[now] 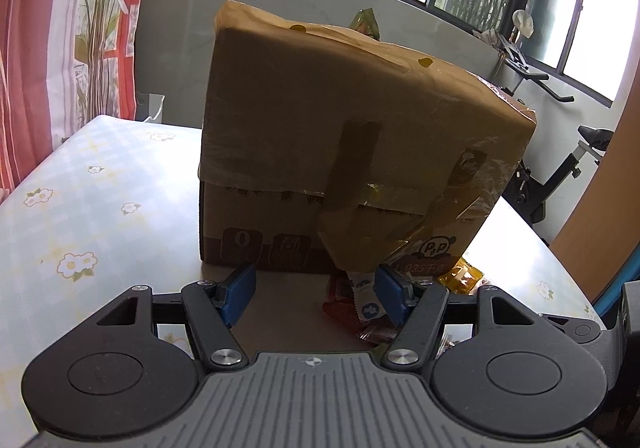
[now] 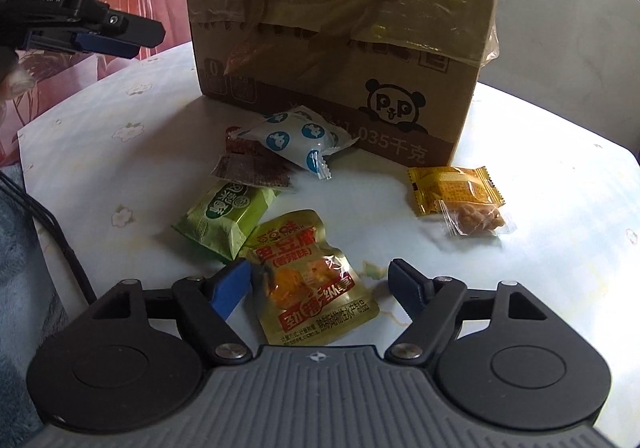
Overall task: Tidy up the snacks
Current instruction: 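Move the right tool over the gold snack pouch while the left tool approaches the pile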
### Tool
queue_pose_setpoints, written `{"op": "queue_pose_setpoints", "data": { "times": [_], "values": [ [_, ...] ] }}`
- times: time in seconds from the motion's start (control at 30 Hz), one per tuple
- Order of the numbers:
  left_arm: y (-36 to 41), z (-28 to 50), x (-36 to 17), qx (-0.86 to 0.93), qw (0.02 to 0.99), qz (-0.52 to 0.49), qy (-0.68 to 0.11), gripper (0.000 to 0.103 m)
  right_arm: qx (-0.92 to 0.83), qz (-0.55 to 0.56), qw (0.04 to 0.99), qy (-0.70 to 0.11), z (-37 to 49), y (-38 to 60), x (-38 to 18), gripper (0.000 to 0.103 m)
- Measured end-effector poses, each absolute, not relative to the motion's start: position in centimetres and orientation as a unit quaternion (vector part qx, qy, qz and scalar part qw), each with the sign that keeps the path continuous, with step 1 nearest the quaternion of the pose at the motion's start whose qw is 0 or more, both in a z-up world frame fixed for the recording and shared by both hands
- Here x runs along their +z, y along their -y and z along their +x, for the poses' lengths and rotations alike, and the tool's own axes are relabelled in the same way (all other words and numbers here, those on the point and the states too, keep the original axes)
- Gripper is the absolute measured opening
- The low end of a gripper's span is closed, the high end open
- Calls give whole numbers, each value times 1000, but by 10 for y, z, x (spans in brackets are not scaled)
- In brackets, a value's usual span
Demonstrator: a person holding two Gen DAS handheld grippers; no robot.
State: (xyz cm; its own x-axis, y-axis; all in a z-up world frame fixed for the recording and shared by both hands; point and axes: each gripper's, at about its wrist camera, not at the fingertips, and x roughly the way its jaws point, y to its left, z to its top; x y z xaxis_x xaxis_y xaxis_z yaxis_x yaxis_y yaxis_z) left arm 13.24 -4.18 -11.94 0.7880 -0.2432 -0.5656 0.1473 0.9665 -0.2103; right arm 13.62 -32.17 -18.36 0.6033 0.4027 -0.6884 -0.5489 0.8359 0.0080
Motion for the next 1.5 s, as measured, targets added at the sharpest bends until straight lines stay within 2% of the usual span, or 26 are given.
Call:
{"op": "queue_pose_setpoints", "data": {
  "times": [0.7, 0.73, 0.77, 0.97, 1.17, 1.33, 1.5],
  "values": [
    [49, 132, -133, -95, 936, -69, -332, 68, 282, -97, 894, -335, 147, 312, -186, 76],
    [49, 132, -134, -94, 936, -69, -333, 68, 283, -96, 894, -334, 146, 313, -186, 75],
    [49, 131, -134, -94, 936, -69, -333, 68, 288, -94, 894, -331, 145, 313, -186, 65],
    [51, 130, -137, -90, 934, -67, -339, 68, 295, -84, 895, -325, 139, 314, -184, 50],
    [54, 129, -140, -91, 932, -67, -343, 68, 292, -62, 904, -306, 132, 321, -181, 43],
    [58, 131, -144, -92, 930, -64, -351, 68, 274, -50, 918, -283, 127, 327, -176, 43],
    [60, 132, -147, -89, 928, -62, -355, 68, 260, -38, 919, -294, 133, 332, -179, 43]
  ]
}}
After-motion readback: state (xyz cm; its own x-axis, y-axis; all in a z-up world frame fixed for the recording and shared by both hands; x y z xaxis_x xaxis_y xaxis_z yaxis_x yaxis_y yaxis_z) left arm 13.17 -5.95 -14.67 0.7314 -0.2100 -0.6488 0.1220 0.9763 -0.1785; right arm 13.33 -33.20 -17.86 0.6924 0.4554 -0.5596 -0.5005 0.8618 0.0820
